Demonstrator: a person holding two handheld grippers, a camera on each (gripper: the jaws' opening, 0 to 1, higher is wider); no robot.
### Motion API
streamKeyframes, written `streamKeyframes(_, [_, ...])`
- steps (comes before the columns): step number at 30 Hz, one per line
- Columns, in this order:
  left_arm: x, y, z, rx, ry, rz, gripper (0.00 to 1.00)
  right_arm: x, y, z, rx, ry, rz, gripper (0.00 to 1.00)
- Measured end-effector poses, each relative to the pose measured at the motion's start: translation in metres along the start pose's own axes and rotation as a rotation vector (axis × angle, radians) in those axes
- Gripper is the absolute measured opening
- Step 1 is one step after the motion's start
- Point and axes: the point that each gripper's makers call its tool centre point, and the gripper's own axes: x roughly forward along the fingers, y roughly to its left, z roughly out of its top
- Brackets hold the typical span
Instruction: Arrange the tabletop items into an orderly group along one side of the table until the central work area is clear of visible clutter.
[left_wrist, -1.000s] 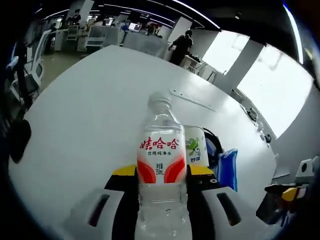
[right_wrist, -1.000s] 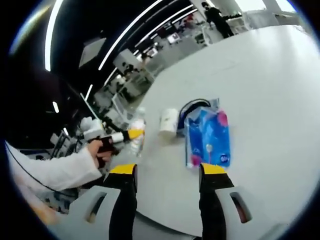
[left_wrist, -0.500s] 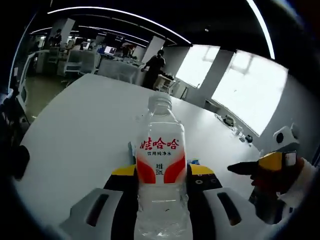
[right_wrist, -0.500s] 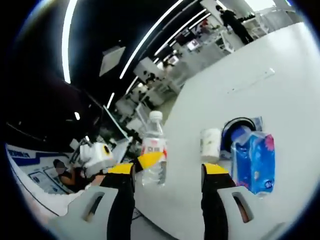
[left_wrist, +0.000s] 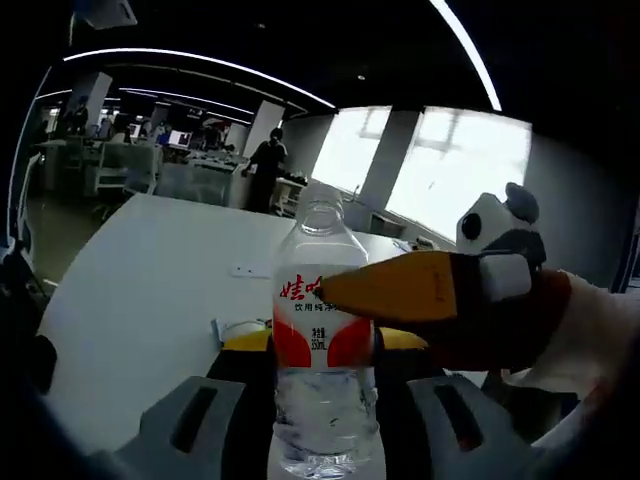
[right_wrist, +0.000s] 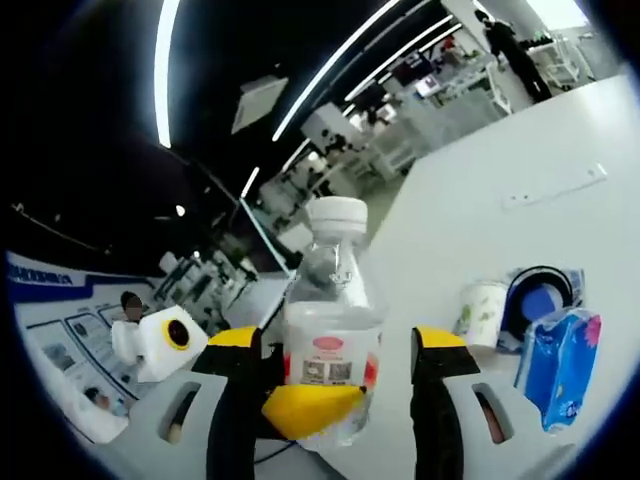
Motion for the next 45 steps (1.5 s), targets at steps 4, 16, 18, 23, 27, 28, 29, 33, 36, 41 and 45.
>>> streamKeyframes(4, [-0.003, -0.009, 0.001, 0.042, -0.002, -0.014, 0.36, -0.001, 0.010, 0.003, -0.046, -0.007, 0.025, 0.48])
streamKeyframes(16, [-0.010, -0.014, 0.009, 0.092, -0.030, -0.007, 0.40, -0.006, 0.018, 0.010, -0.046, -0.044, 0.035, 0.39])
streamKeyframes(18, [-0.010, -0.013, 0.011, 0.115, -0.042, -0.003, 0.42, -0.008, 0.020, 0.012, -0.066, -0.053, 0.040, 0.38])
streamKeyframes(23, [-0.011, -0.015, 0.008, 0.130, -0.031, -0.026, 0.43, -0.012, 0.030, 0.011, -0.157, -0.047, 0.063, 0.38])
streamKeyframes(27, [-0.020, -0.015, 0.008, 0.136, -0.032, -0.031, 0.48, -0.015, 0.030, 0.014, -0.178, -0.059, 0.065, 0.37])
streamKeyframes(28, [-0.024, -0.012, 0.008, 0.144, -0.032, -0.025, 0.52, -0.017, 0.030, 0.015, -0.180, -0.064, 0.069, 0.37])
streamKeyframes(29, [-0.026, -0.010, 0.007, 0.146, -0.029, -0.021, 0.54, -0.017, 0.030, 0.016, -0.182, -0.069, 0.070, 0.38])
streamKeyframes(33, [-0.040, 0.001, 0.004, 0.132, -0.020, -0.009, 0.62, -0.020, 0.028, 0.018, -0.212, -0.081, 0.069, 0.38])
streamKeyframes(36, [-0.051, 0.006, 0.008, 0.077, -0.038, -0.004, 0.67, -0.021, 0.027, 0.018, -0.259, -0.083, 0.067, 0.38])
streamKeyframes(41, [-0.064, 0.006, 0.022, 0.032, -0.080, -0.005, 0.71, -0.016, 0.029, 0.012, -0.442, -0.063, 0.066, 0.38])
streamKeyframes(45, [-0.064, 0.003, 0.038, -0.018, -0.133, -0.017, 0.72, -0.011, 0.027, 0.003, -0.511, -0.047, 0.063, 0.38])
